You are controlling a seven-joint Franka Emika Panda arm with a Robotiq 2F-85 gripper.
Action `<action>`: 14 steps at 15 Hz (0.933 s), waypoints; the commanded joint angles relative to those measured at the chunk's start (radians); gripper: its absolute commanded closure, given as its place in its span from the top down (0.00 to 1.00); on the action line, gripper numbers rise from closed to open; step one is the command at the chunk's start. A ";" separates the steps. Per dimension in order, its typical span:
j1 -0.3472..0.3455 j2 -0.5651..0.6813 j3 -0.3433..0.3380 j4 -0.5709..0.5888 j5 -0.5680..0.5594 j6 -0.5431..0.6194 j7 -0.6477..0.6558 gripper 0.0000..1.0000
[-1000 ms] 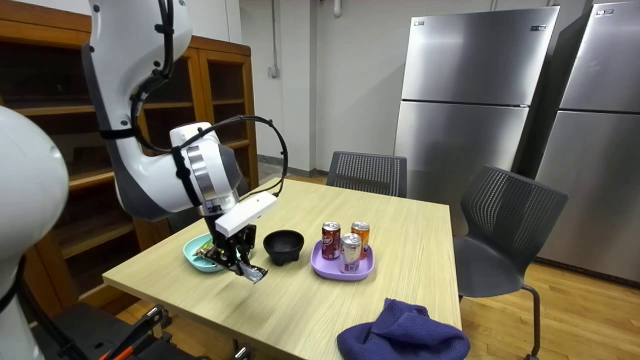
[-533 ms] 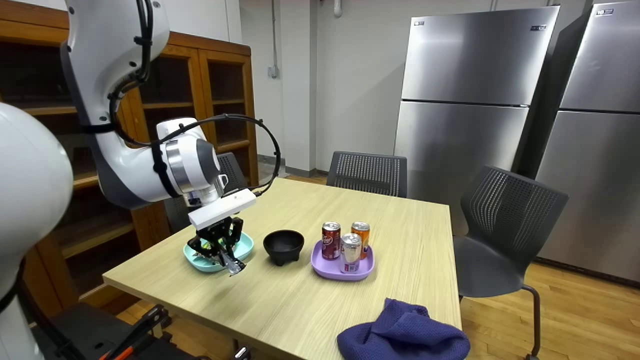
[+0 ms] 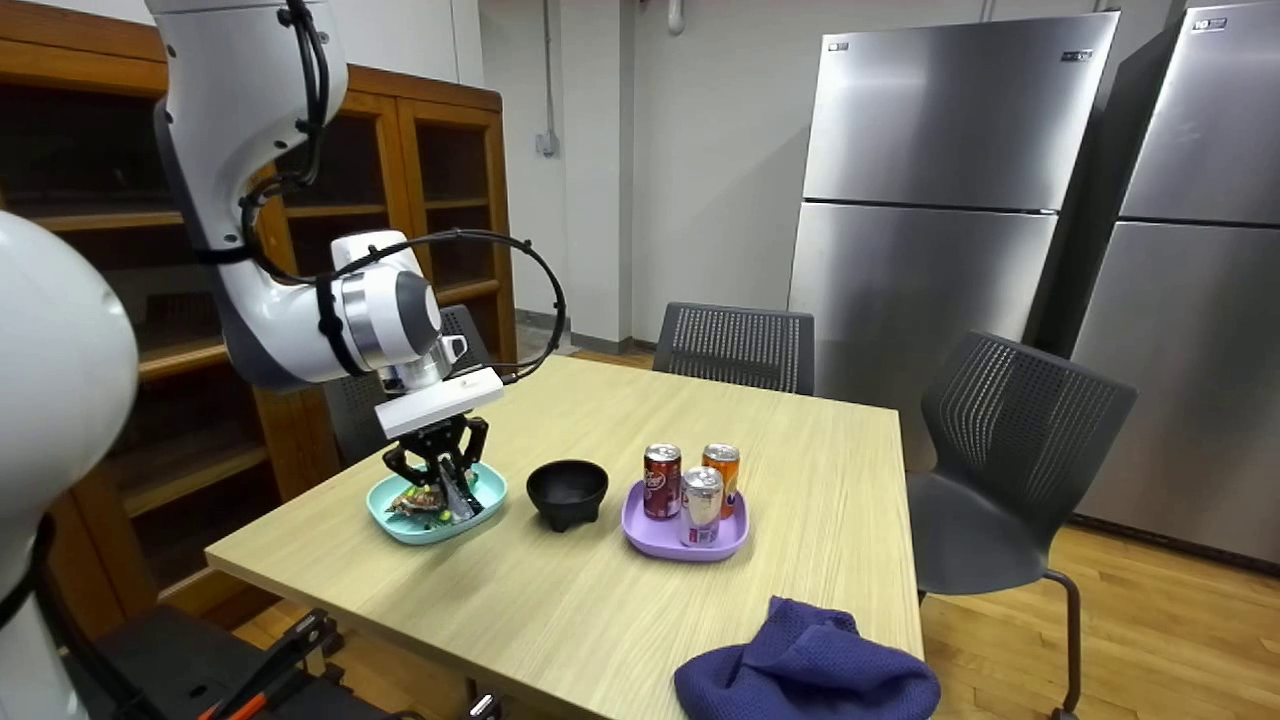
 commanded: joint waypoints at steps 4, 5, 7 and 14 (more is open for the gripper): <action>-0.126 0.096 0.129 0.172 -0.021 -0.085 0.110 0.06; -0.136 0.106 0.140 0.187 -0.018 -0.090 0.113 0.06; -0.148 0.127 0.156 0.213 -0.015 -0.095 0.124 0.06; -0.132 0.165 0.147 0.257 -0.010 -0.092 0.219 0.06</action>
